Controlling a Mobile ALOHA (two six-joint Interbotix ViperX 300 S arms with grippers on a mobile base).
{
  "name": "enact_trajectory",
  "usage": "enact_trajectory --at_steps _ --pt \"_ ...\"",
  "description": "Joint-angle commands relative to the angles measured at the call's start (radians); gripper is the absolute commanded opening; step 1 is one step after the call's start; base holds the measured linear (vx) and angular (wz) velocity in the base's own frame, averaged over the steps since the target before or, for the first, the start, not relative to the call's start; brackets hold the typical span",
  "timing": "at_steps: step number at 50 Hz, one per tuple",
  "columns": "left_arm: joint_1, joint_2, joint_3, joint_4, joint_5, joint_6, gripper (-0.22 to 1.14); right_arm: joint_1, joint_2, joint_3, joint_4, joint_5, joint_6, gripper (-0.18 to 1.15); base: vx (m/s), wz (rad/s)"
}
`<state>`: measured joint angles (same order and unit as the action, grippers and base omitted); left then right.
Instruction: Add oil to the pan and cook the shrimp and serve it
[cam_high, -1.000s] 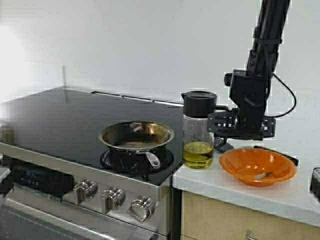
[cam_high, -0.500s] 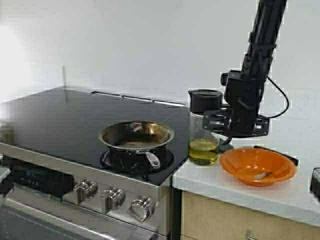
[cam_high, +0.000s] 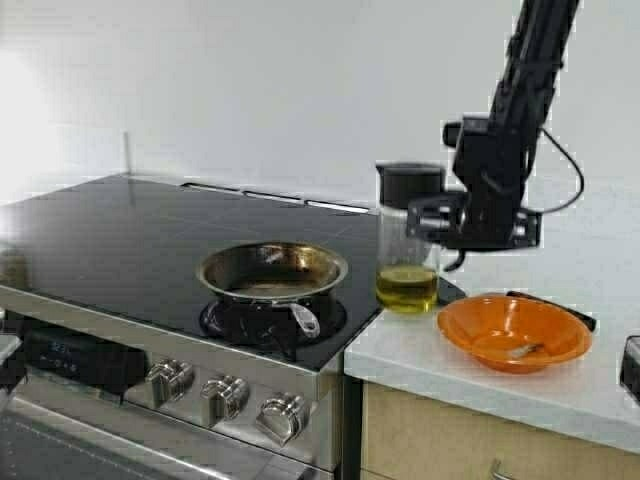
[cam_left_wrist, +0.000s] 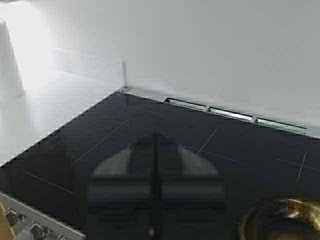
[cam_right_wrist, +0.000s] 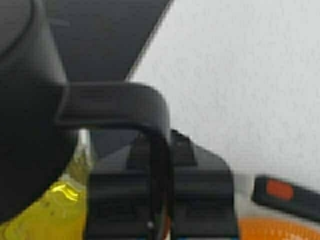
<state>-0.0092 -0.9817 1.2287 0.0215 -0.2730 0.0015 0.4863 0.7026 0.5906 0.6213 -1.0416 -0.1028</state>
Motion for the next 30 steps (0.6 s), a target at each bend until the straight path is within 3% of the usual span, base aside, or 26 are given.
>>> enact_trajectory --at_steps 1,9,20,30 --pt "0.000 0.005 -0.006 -0.002 -0.005 -0.002 0.03 -0.003 -0.117 -0.009 0.017 -0.006 -0.069 0.07 0.00 0.00" --pt "0.000 0.005 -0.006 -0.002 -0.003 -0.005 0.03 0.002 -0.198 -0.017 0.104 0.084 -0.261 0.07 0.00 0.00" --pt "0.000 0.006 -0.005 -0.002 -0.003 -0.005 0.03 0.034 -0.253 -0.077 0.238 0.123 -0.643 0.07 0.00 0.00" --pt "0.000 0.005 -0.005 -0.002 -0.003 -0.006 0.03 0.067 -0.252 -0.144 0.330 0.132 -0.819 0.07 0.00 0.00"
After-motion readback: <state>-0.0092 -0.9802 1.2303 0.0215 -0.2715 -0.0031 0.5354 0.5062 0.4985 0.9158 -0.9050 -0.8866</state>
